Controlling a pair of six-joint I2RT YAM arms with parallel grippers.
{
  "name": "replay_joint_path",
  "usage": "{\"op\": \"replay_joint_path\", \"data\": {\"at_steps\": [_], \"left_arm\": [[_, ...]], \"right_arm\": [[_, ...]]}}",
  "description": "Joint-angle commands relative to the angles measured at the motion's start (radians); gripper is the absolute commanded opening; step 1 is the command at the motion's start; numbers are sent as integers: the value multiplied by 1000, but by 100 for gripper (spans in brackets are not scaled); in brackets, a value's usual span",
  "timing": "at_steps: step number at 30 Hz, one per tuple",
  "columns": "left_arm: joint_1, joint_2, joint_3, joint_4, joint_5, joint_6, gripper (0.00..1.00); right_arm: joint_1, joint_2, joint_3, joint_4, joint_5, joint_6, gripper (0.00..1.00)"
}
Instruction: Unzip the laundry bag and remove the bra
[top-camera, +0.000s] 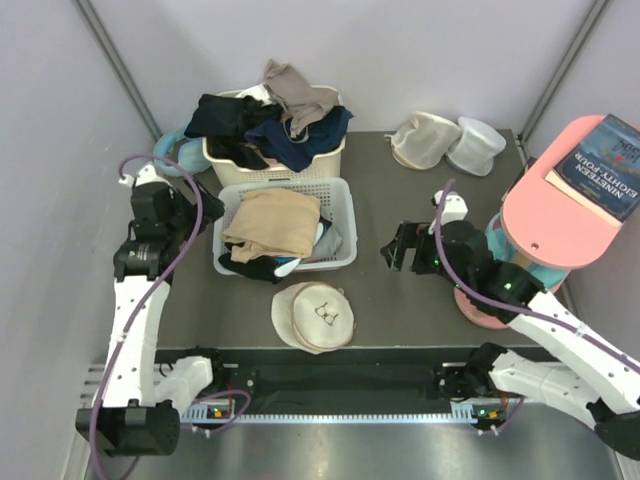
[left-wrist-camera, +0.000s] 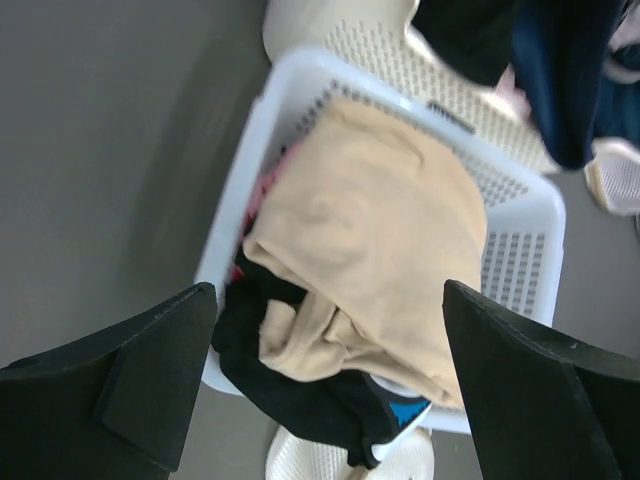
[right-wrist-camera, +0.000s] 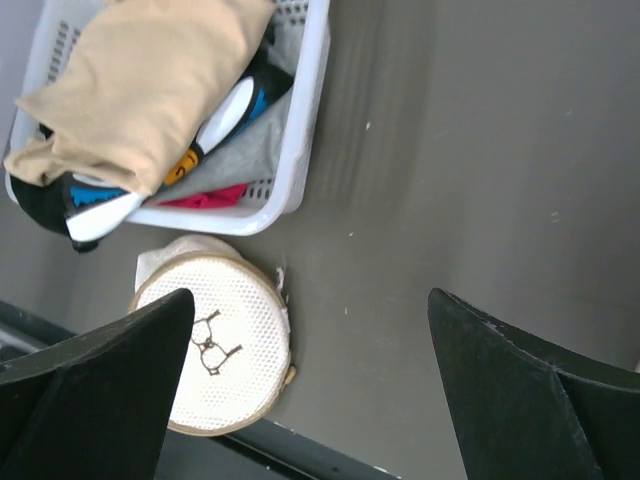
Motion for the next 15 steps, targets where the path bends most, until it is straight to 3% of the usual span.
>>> {"op": "replay_joint_path", "data": {"at_steps": [1,7,15], "left_arm": [[48,-42,91,-58,78,96,99],[48,-96,114,-111,-1,133,99],[48,-101,156,-146,0,130,99]], "right_arm": [[-34,-62,98,-81,61,-53,100],[-35,-110,114,-72,60,-57,100],[-35,-74,158,-103,54,-120,100]]}}
